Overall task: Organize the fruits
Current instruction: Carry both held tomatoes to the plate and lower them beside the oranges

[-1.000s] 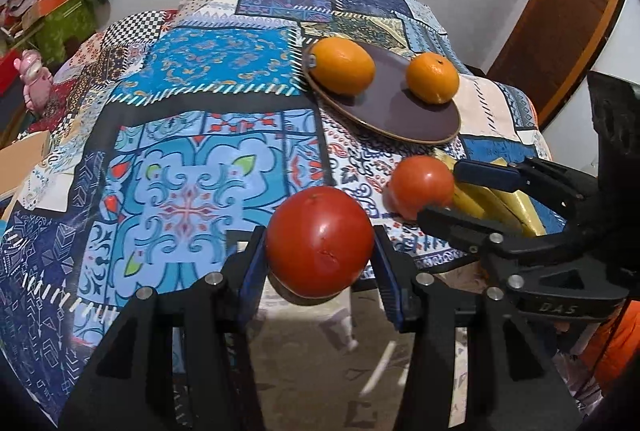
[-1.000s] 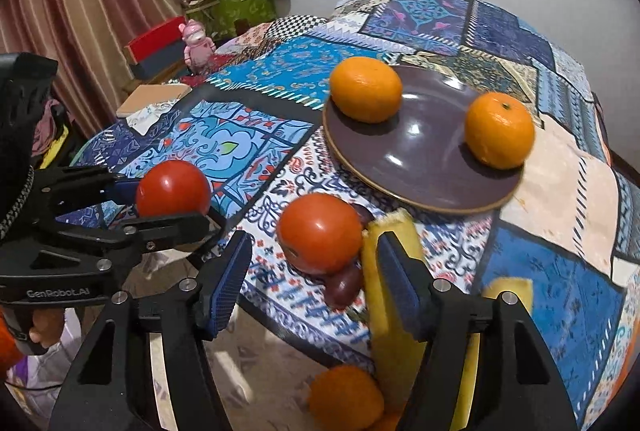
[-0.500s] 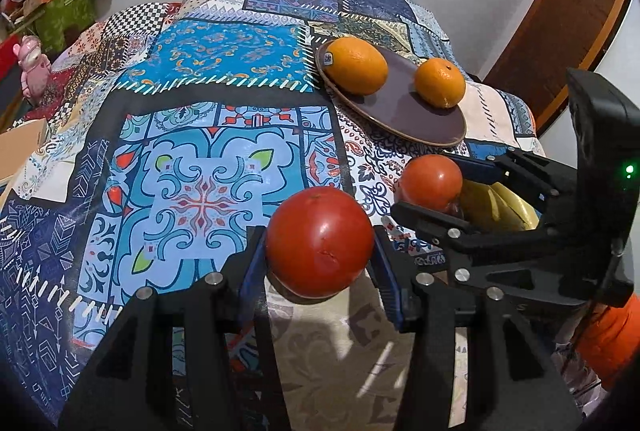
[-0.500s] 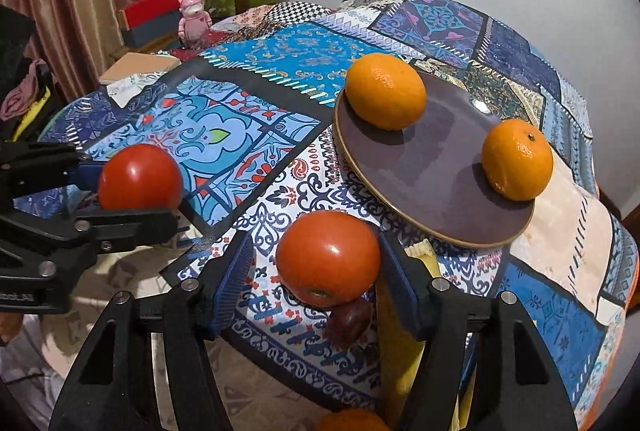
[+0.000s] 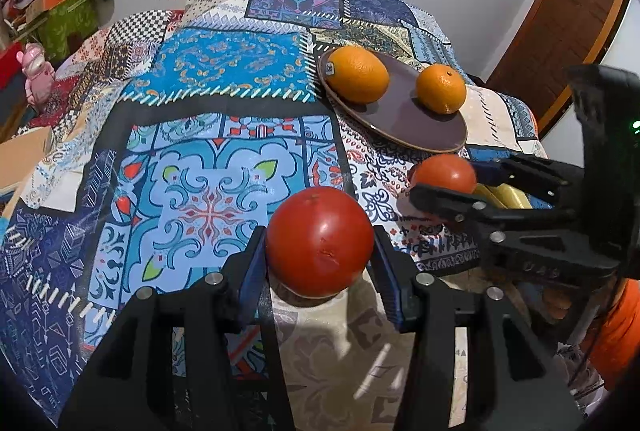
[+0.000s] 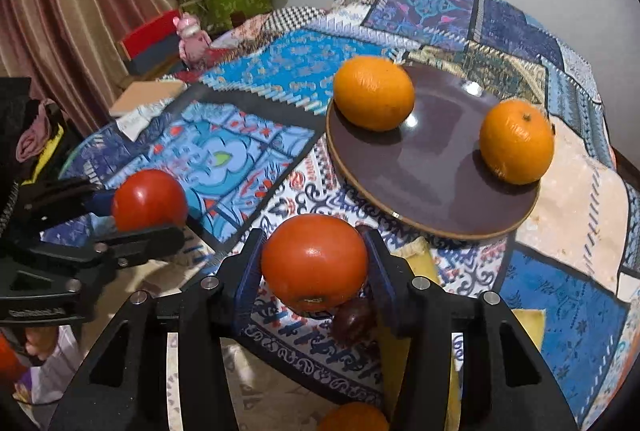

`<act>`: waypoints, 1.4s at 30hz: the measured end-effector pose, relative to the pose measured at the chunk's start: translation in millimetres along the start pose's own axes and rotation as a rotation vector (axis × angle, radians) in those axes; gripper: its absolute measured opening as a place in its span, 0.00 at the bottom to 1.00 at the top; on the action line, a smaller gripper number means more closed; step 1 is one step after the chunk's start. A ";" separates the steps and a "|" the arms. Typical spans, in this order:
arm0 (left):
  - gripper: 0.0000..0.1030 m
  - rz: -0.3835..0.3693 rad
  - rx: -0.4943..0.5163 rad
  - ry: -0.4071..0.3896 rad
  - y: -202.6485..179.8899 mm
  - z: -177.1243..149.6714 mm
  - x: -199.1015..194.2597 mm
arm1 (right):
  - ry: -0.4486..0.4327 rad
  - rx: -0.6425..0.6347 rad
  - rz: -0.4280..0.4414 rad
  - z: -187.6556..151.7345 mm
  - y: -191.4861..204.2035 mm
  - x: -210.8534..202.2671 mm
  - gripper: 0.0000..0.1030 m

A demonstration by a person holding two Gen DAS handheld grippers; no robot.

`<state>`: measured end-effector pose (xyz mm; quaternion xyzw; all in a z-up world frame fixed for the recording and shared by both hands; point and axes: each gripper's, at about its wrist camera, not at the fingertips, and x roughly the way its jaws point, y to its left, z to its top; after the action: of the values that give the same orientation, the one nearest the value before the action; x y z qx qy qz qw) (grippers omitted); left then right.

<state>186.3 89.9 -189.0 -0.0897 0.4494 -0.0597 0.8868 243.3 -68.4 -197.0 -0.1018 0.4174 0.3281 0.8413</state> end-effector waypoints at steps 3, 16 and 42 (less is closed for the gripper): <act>0.49 -0.002 -0.003 -0.007 -0.5 4.0 -1.0 | -0.028 -0.002 -0.001 4.7 -0.8 -10.1 0.45; 0.49 -0.018 -0.007 -0.050 -7.1 28.8 0.5 | -0.065 0.021 -0.082 24.0 -31.4 -13.8 0.45; 0.49 -0.036 0.027 -0.006 -17.6 65.8 45.9 | -0.008 0.067 -0.111 48.3 -73.4 31.0 0.45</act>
<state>266.0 71.1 -183.1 -0.0858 0.4441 -0.0817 0.8881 334.3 -88.5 -197.9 -0.0957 0.4186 0.2670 0.8627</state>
